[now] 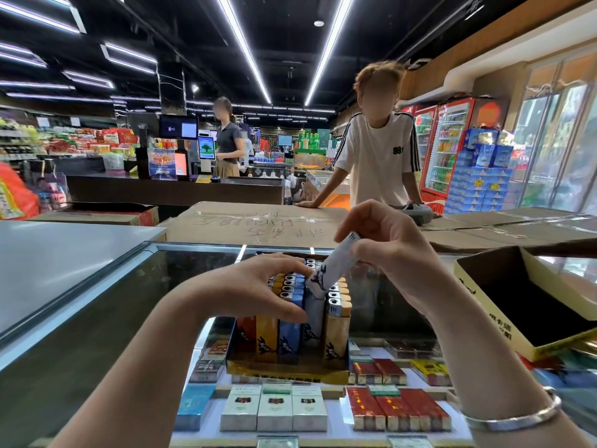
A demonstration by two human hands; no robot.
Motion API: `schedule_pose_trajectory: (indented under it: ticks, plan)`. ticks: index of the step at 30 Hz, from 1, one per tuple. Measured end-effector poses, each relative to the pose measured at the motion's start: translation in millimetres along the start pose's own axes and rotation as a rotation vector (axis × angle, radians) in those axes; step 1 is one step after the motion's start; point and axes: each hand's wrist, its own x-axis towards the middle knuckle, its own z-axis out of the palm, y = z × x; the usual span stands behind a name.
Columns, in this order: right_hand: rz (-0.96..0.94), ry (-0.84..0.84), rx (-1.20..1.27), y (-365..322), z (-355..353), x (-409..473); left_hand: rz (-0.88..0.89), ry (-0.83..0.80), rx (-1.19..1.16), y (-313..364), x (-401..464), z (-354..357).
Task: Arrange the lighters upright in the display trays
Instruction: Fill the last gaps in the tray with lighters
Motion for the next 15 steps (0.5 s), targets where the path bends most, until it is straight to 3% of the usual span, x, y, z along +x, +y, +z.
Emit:
schedule_pose_trajectory:
  ticks: [15]
  plan:
    - [-0.136,-0.176,-0.301,-9.9,1.3,-5.6,-0.053,-0.022,0.112,4.0,-2.8,-0.6]
